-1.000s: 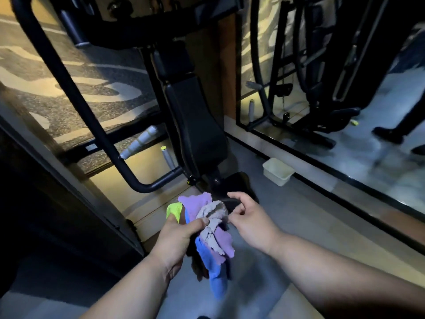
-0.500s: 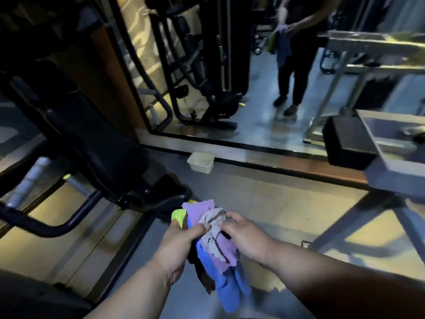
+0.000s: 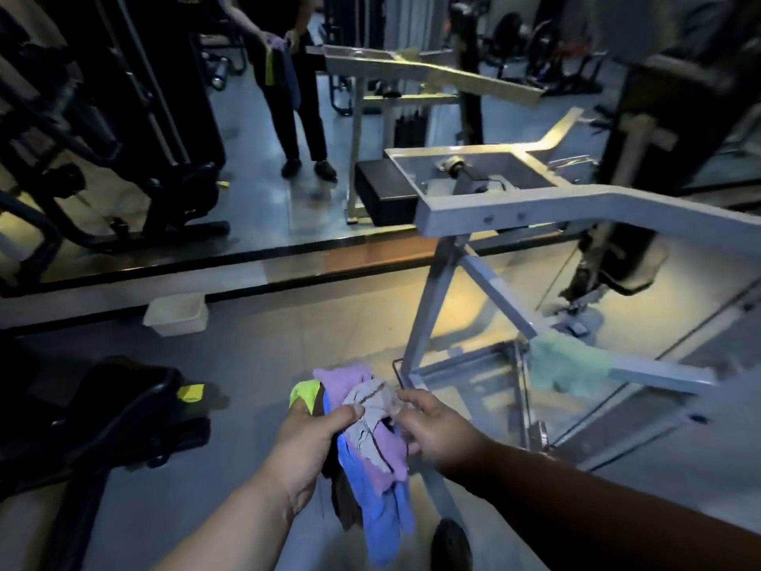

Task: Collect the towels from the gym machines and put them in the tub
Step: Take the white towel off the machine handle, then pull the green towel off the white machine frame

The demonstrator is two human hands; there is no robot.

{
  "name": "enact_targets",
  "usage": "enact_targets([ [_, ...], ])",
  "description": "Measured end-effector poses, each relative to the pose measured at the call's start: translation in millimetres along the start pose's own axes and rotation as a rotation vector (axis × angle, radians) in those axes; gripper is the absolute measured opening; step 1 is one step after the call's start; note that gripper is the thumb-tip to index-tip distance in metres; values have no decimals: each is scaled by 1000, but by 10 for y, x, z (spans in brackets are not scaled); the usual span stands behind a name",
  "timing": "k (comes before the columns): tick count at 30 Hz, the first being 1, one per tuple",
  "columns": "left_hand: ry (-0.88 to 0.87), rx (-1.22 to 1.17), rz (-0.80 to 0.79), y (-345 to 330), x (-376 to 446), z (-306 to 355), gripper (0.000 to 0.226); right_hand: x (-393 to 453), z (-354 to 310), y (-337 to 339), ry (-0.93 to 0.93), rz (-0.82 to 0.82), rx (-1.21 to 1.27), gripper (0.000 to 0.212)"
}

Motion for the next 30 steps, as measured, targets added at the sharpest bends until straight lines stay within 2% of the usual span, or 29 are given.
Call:
enact_targets([
  [5, 12, 87, -127, -627, 120, -40, 26, -259, 308, 639, -34, 155, 87, 69],
  [7, -11, 88, -158, -861, 174, -37, 39, -312, 432, 876, -48, 197, 125, 73],
  [9, -16, 119, -181, -1088, 241, -58, 57, -337, 535, 1131, -72, 224, 104, 59],
  [10, -19, 138, -195, -1203, 293, -74, 57, -338, 591, 1275, -80, 250, 104, 51],
  [12, -25, 161, -204, -1434, 391, -75, 46, -305, 698, 1580, -85, 298, 100, 55],
  [13, -24, 161, -197, -1552, 416, -53, 46, -296, 728, 1721, -83, 307, 81, 56],
  [15, -34, 163, -186, -1779, 502, -30, 52, -257, 796, 2025, -82, 327, 68, 46],
  [17, -32, 168, -166, -1987, 574, -17, 40, -203, 881, 2375, -82, 365, 69, 39],
  [19, -28, 169, -137, -2167, 669, -41, 30, -145, 928, 2719, -75, 407, 57, 44],
  [22, -35, 193, -108, -2448, 770, -64, 45, -18, 1021, 3183, -78, 440, 13, 49],
  [24, -26, 183, -88, -2594, 834, -92, 39, 89, 1089, 3442, -94, 450, -13, 49],
  [28, -50, 176, -37, -2785, 940, -118, 63, 294, 1229, 3777, -156, 416, -89, 45],
  [30, -28, 186, -11, -2852, 970, -158, 52, 393, 1328, 3856, -180, 377, -70, 49],
])
Point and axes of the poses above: each hand's wrist, its own x-axis towards the middle knuckle, its own y-axis out of the back of the hand, z = x × y, the point moved 8 cm from there along x, towards the middle knuckle, and after that the axes turned 3 degrees about -z, right-handed, at the moved point
